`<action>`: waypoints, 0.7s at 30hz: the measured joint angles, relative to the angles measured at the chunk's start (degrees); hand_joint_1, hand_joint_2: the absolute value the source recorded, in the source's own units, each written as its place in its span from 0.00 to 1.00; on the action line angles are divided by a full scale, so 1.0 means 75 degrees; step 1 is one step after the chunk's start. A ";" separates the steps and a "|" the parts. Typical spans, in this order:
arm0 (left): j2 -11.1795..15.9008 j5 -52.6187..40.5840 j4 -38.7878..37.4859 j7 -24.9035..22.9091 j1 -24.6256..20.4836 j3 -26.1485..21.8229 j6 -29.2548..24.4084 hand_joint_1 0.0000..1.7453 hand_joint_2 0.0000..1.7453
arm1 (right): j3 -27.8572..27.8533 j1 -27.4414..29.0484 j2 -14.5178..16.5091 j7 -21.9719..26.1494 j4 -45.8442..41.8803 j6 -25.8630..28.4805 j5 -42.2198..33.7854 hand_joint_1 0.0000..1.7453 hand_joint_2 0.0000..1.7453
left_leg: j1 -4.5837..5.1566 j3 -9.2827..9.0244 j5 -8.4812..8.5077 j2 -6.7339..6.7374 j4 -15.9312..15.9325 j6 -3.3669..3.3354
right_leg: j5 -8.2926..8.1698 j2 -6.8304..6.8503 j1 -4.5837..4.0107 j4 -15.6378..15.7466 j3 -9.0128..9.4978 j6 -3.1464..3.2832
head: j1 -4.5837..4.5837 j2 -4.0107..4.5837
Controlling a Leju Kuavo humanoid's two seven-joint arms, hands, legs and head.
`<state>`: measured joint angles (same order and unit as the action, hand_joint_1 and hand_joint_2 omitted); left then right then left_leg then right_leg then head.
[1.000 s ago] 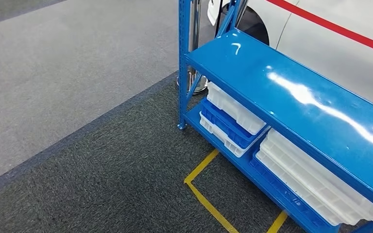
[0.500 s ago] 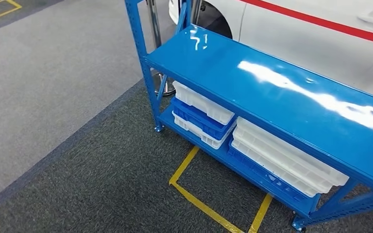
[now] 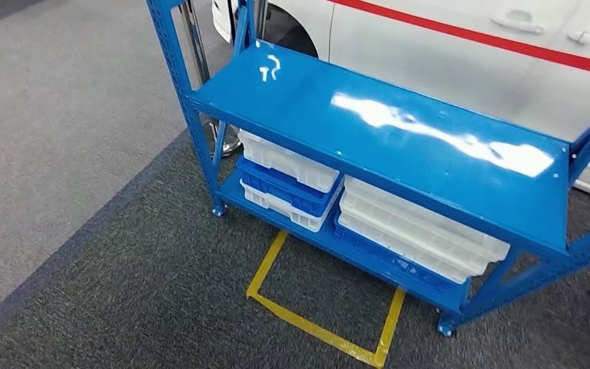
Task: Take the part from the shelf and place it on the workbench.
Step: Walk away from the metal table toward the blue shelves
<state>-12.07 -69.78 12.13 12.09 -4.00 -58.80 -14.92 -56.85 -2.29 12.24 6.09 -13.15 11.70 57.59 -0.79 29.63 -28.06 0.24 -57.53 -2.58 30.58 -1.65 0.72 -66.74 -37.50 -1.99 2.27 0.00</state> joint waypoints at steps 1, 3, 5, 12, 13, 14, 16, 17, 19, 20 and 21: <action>0.0001 -0.0001 0.0000 0.0000 0.0014 0.0000 0.0000 0.00 0.00 | 0.0000 -0.0007 0.0000 -0.0002 0.0000 -0.0001 0.0000 0.00 0.00 | 0.0014 0.0014 -0.0001 0.0113 -0.0004 -0.0017 | 0.0246 0.0091 0.0008 -0.0503 -0.0232 -0.0028 | 0.0001 0.0000; 0.0004 -0.0001 0.0000 -0.0001 0.0031 0.0000 -0.0001 0.00 0.00 | 0.0000 -0.0007 0.0000 -0.0005 0.0000 -0.0001 0.0000 0.00 0.00 | 0.0033 0.0029 -0.0011 0.0338 -0.0010 -0.0022 | 0.0373 0.0150 0.0020 -0.1018 -0.0442 -0.0061 | 0.0000 0.0000; 0.0001 -0.0001 0.0000 -0.0003 0.0022 0.0000 -0.0001 0.00 0.00 | 0.0000 0.0008 -0.0002 -0.0012 -0.0001 -0.0001 0.0001 0.00 0.00 | 0.0041 0.0013 -0.0032 0.0524 -0.0018 -0.0007 | -0.0013 0.0252 0.0014 -0.0428 -0.0075 -0.0046 | 0.0001 0.0000; -0.0004 -0.0001 0.0000 -0.0012 -0.0048 0.0000 -0.0001 0.00 0.00 | 0.0000 0.0027 -0.0005 -0.0043 -0.0001 -0.0001 0.0021 0.00 0.00 | 0.0101 -0.0108 -0.0173 0.0813 -0.0060 0.0242 | -0.0480 0.0481 -0.0075 0.1096 0.0694 0.0258 | -0.0002 0.0000; -0.0004 -0.0001 0.0000 -0.0012 -0.0051 0.0000 -0.0001 0.00 0.00 | 0.0000 0.0030 -0.0005 -0.0047 -0.0001 -0.0001 0.0021 0.00 0.00 | 0.0091 -0.0067 -0.0298 0.0644 -0.0206 0.0282 | -0.0507 0.0412 -0.0044 0.1125 0.0700 0.0307 | -0.0004 0.0000; -0.0004 -0.0001 0.0000 -0.0012 -0.0044 0.0000 -0.0001 0.00 0.00 | 0.0000 0.0021 -0.0004 -0.0050 -0.0001 -0.0001 0.0021 0.00 0.00 | 0.0075 0.0053 -0.0505 0.0434 -0.0504 0.0319 | -0.0534 0.0338 -0.0011 0.1153 0.0703 0.0351 | -0.0007 0.0000; -0.0003 -0.0001 0.0000 -0.0014 -0.0012 0.0000 -0.0001 0.00 0.00 | 0.0000 0.0002 -0.0001 -0.0056 -0.0001 -0.0001 0.0023 0.00 0.00 | 0.0041 0.0494 -0.1038 0.0100 -0.1501 0.0363 | -0.0559 0.0172 0.0003 0.1156 0.0677 0.0396 | -0.0008 0.0000; -0.0003 -0.0001 0.0000 -0.0015 0.0006 0.0000 -0.0001 0.00 0.00 | 0.0000 -0.0001 0.0000 -0.0058 -0.0001 -0.0001 0.0025 0.00 0.00 | 0.0032 0.0704 -0.1201 0.0062 -0.1954 0.0378 | -0.0563 0.0074 0.0004 0.1149 0.0667 0.0401 | -0.0008 0.0000; -0.0003 0.0001 0.0000 -0.0015 0.0026 0.0000 -0.0001 0.00 0.00 | 0.0000 0.0008 0.0002 -0.0063 -0.0001 -0.0001 0.0026 0.00 0.00 | 0.0015 0.0816 -0.1065 0.0041 -0.2135 0.0391 | -0.0563 -0.0135 0.0009 0.1121 0.0661 0.0399 | -0.0008 0.0000; -0.0002 0.0001 0.0000 -0.0015 0.0028 0.0000 -0.0001 0.00 0.00 | 0.0000 0.0012 0.0002 -0.0069 0.0000 -0.0001 0.0028 0.00 0.00 | 0.0001 0.0685 -0.0796 0.0010 -0.1804 0.0389 | -0.0559 -0.0245 0.0014 0.1101 0.0663 0.0390 | -0.0008 0.0000; -0.0001 0.0002 0.0000 -0.0015 0.0032 0.0000 -0.0001 0.00 0.00 | 0.0000 0.0013 0.0004 -0.0077 0.0000 0.0004 0.0034 0.00 0.00 | -0.0020 0.0478 -0.0483 -0.0111 -0.1296 0.0382 | -0.0551 -0.0348 0.0021 0.1077 0.0658 0.0372 | -0.0007 0.0000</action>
<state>-12.08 -69.77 12.13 11.98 -3.77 -58.80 -14.93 -56.85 -2.20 12.27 5.52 -13.15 11.73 57.85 -0.93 33.22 -31.69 -0.59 -67.25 0.29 26.45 -4.26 0.88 -58.67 -32.56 0.79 2.22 0.00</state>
